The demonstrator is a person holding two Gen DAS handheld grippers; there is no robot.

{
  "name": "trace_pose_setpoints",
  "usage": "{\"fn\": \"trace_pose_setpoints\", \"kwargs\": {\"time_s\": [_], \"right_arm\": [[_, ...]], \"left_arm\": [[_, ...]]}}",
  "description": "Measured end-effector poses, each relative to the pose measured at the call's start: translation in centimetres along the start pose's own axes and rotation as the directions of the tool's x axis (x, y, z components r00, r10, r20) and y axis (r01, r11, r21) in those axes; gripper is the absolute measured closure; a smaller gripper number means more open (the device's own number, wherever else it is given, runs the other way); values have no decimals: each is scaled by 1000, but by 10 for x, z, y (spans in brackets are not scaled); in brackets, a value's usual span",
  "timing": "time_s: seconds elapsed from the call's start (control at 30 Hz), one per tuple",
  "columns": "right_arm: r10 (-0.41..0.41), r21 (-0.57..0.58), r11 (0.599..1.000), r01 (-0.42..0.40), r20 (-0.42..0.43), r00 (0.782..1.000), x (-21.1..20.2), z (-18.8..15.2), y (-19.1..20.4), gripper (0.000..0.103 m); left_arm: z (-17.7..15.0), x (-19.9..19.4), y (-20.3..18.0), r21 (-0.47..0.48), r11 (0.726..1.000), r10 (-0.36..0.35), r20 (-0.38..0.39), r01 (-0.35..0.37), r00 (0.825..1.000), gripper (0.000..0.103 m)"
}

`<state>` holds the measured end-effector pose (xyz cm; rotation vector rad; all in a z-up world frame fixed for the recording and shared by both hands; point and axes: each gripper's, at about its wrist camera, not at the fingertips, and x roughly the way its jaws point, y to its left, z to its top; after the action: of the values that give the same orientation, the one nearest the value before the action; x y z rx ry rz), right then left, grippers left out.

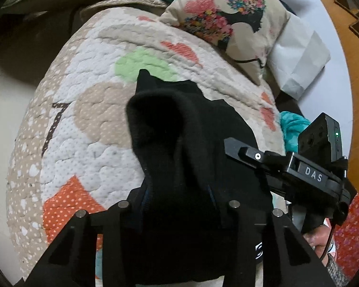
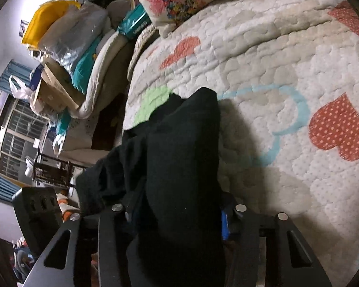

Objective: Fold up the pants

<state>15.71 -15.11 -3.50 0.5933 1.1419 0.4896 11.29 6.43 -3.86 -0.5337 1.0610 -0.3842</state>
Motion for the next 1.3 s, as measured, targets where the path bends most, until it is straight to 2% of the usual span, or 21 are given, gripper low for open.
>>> {"fn": "trace_pose_setpoints", "kwargs": {"time_s": [0.23,0.5,0.77,1.0,1.23,1.3], "right_arm": [[-36,-56,998,39,64,997,-23,19,9,51],[-46,-18,999,49,116,992,-39,44,-1,51],[-57,-35,997,63,150,987,-48,68,0,52],[-102,-75,991,113,141,985,-38,83,3,52],[-137,-80,986,147,113,984,-22,90,-8,51],[-151,-75,984,159,106,983,-16,90,-13,51]], "left_arm": [[16,4,-8,-28,999,-37,10,38,999,69],[40,12,-28,-29,998,-49,48,51,998,71],[64,22,-37,-18,998,-61,75,63,995,71],[73,36,-36,-16,1000,-24,68,25,997,72],[74,54,-33,-6,999,41,55,-41,998,72],[74,57,-30,-15,997,76,45,-75,996,69]]}}
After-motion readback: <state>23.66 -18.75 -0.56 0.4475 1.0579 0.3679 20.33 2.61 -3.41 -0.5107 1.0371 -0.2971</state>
